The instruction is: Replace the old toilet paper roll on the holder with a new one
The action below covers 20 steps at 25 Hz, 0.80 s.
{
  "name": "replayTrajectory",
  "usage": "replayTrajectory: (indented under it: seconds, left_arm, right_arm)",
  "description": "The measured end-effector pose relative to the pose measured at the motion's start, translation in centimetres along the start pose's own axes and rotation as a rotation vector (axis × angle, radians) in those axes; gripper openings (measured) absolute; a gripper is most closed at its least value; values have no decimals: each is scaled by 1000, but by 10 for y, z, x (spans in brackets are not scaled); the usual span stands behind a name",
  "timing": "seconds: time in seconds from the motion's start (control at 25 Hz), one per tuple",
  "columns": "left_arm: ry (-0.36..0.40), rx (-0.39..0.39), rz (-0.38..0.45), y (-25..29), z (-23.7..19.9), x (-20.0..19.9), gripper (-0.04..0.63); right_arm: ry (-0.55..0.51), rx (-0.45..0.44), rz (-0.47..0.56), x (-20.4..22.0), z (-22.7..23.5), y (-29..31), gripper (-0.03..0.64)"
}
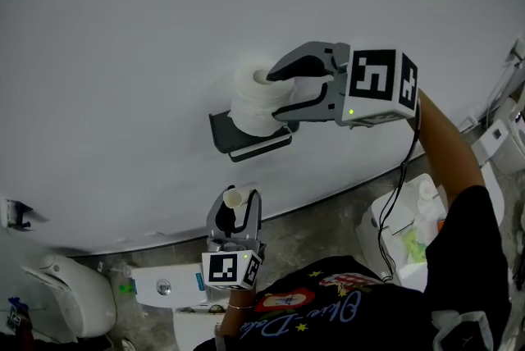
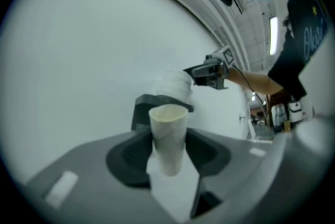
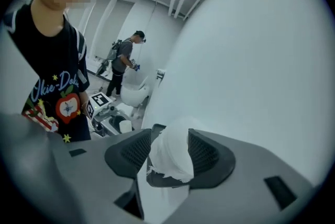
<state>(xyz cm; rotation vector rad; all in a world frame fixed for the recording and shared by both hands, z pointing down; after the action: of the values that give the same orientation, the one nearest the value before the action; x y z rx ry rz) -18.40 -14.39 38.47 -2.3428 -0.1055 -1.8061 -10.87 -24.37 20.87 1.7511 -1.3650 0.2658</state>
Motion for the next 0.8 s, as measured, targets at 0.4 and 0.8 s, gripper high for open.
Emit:
replayTrajectory:
  seconds: [0.4, 0.8]
  left_arm:
    - [-23, -68, 3, -16, -12, 2, 192]
    - [-32, -82, -11, -31, -4, 9, 192]
  right_arm:
    - [19, -163, -151, 15, 6, 30, 201]
    - [63, 37, -1, 14, -2, 12, 189]
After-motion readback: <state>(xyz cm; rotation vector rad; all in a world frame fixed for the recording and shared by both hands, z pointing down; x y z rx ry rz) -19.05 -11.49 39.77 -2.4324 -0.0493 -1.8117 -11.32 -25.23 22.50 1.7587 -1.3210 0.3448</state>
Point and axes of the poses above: the fingertips, and each gripper's own axes: y forward along the fingers, z to its right, x out of its underside, the point moved 2 cm from there along -y, backward along the fingers, and after that the axes turned 11 degrees about -y, right-handed, at the moved point
